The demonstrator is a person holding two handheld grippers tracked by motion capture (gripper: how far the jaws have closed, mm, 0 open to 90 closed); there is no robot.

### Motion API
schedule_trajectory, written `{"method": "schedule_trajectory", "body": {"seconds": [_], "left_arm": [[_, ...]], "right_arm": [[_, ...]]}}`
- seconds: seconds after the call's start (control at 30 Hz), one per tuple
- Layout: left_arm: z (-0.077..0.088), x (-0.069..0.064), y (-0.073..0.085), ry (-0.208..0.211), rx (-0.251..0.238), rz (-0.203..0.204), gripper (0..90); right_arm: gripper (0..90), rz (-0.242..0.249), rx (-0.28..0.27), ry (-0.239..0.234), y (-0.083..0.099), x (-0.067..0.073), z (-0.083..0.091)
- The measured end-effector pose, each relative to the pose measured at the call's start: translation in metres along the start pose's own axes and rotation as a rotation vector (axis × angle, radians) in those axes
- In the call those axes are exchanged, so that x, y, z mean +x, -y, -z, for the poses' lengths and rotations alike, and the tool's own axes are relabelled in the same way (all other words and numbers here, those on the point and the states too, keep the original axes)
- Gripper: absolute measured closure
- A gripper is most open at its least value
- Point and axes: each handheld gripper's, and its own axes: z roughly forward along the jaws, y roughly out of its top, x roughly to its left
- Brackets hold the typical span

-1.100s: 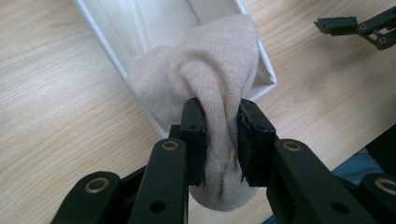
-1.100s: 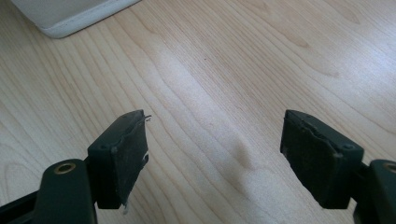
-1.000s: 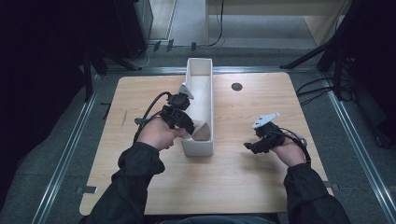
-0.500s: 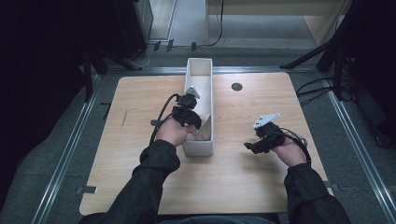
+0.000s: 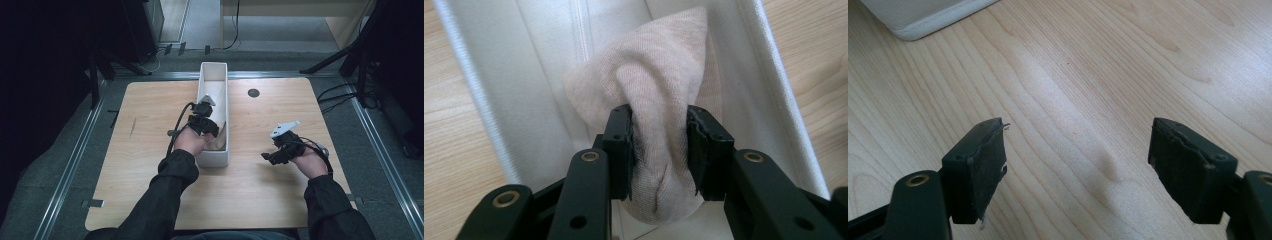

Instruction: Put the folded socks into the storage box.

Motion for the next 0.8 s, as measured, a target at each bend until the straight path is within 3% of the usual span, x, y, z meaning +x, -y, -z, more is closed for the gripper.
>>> {"method": "schedule_trajectory", "body": {"seconds": [0.23, 0.37, 0.53, 0.8], "left_arm": [[-0.011, -0.008, -0.001, -0.002, 0.024, -0.018, 63.8], [-0.016, -0.008, 0.000, 0.008, 0.033, -0.005, 59.6], [-0.014, -0.007, -0.001, 0.040, 0.039, 0.000, 50.4], [0.005, -0.007, 0.000, 0.057, -0.006, -0.005, 48.4]], "right_arm": [[23.1, 0.004, -0.003, 0.002, 0.000, 0.000, 0.000], [23.1, 0.000, -0.002, 0.001, 0.000, 0.000, 0.000], [23.1, 0.000, 0.000, 0.001, 0.000, 0.000, 0.000], [23.1, 0.006, 0.001, 0.003, 0.000, 0.000, 0.000]]}}
